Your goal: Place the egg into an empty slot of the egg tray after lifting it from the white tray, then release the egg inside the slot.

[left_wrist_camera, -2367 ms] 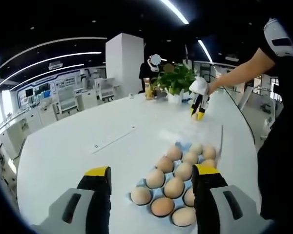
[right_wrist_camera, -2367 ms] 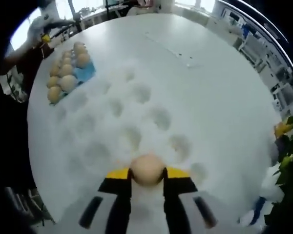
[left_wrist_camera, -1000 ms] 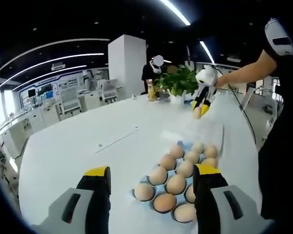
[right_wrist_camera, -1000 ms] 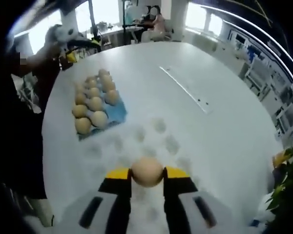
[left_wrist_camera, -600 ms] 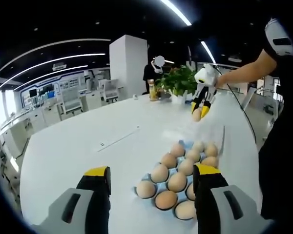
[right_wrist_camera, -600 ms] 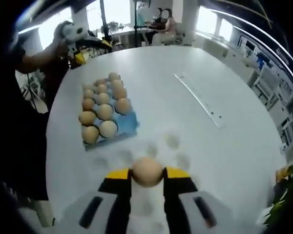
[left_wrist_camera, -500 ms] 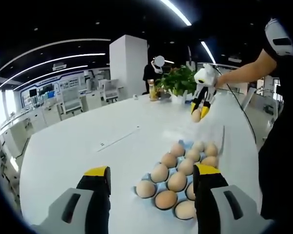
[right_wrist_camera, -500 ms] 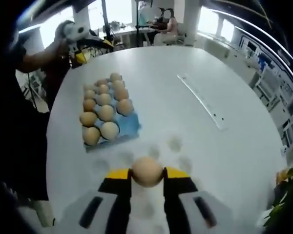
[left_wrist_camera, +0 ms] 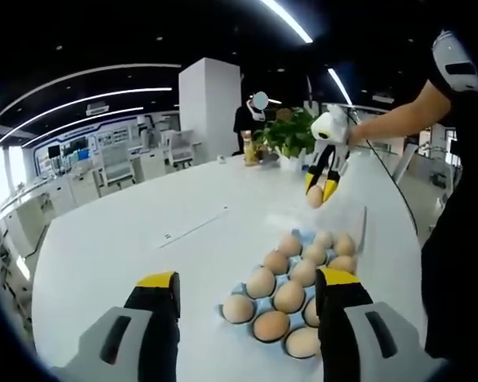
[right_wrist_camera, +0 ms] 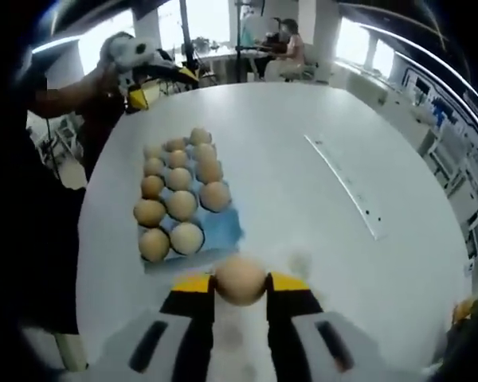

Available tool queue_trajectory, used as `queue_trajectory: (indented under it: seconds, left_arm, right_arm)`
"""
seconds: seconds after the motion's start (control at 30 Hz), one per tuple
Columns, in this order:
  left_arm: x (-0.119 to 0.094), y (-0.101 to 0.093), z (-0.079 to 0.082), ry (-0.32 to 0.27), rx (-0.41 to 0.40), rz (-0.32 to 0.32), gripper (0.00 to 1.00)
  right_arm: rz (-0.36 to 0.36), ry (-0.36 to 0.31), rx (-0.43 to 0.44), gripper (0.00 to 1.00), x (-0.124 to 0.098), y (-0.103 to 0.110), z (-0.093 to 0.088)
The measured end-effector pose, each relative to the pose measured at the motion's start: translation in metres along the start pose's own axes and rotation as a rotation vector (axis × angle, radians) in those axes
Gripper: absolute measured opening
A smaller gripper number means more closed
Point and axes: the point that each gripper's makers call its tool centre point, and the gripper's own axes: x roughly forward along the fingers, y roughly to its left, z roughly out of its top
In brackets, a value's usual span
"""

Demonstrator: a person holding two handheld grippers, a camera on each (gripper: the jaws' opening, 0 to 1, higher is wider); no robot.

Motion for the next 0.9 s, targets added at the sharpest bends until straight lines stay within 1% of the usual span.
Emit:
queue_trajectory:
  seconds: [0.33, 0.63, 0.77, 0.9]
  left_arm:
    - [0.002, 0.003, 0.001, -0.001, 0.000, 0.000, 0.70]
    - [0.001, 0.004, 0.001, -0.003, -0.001, 0.002, 0.70]
    - [-0.001, 0.005, -0.001, 0.000, -0.002, 0.006, 0.69]
    - [-0.001, 0.004, -0.002, 0.000, -0.004, 0.004, 0.69]
  right_arm:
    - [0.025, -0.013, -0.018, 0.24, 0.013, 0.002, 0.013]
    - [0.058, -0.024, -0.036, 0.24, 0.031, 0.008, 0.026]
    - [0.066, -0.017, -0.045, 0.24, 0.040, 0.007, 0.027]
    - [0.079, -0.010, -0.052, 0.24, 0.048, 0.010, 0.028]
